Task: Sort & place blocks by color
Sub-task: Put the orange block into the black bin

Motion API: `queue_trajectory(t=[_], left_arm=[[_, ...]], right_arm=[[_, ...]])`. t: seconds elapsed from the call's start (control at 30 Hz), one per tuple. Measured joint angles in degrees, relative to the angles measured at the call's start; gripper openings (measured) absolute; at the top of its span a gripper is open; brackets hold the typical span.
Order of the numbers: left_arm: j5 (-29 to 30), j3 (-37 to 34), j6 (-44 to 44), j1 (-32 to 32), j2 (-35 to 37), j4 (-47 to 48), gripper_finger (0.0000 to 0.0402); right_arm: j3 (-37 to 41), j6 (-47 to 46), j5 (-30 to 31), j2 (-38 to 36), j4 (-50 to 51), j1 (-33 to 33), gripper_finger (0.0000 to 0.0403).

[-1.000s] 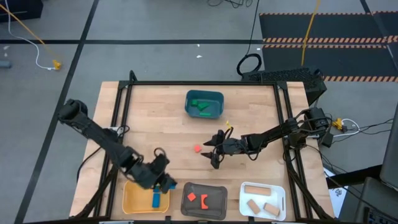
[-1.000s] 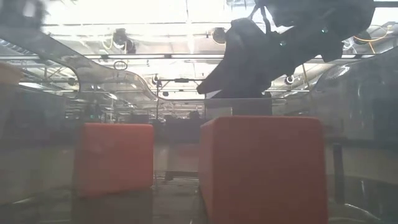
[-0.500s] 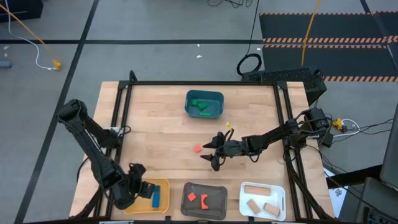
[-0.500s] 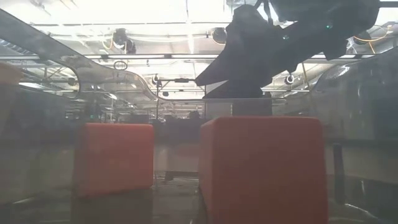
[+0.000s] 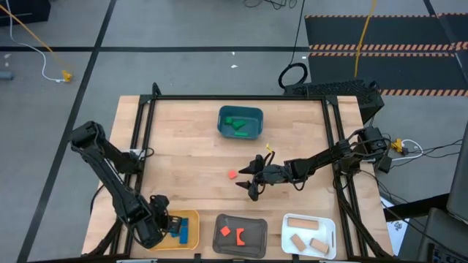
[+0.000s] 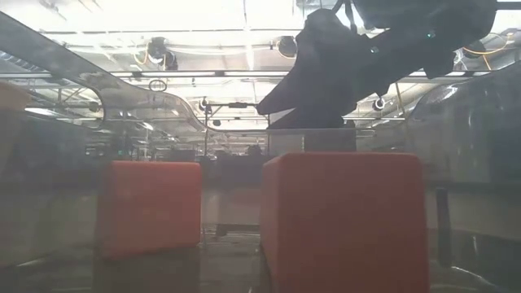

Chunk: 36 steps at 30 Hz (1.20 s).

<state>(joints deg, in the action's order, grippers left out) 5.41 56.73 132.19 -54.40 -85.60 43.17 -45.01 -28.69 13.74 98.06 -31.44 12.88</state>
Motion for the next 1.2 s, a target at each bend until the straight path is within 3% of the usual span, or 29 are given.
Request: queue_trajectory(t=[0.23,0.43,0.83,1.2], left_arm=[[-0.28,0.0,-0.63,0.56,-0.68,-1.97,0.0093],[2.27,0.0,-9.56,2.5,-0.17,-9.57,0.0092],[10.69,0.0,-30.81,9.63,-0.03,-18.35,0.0092],[11.78,0.0,-44.0,16.13,-0.03,-20.84,0.0093]], right_arm=[[0.0,2.76,0.66,0.0,0.44,-0.07,0.0249],[0.0,3.78,1.27,1.37,-0.54,-0.07,0.0253],[0.0,26.04,1.1,11.59,-12.63,-0.57,0.0254],[0.0,24.21,0.53,17.25,-18.0,-6.49,0.0254]])
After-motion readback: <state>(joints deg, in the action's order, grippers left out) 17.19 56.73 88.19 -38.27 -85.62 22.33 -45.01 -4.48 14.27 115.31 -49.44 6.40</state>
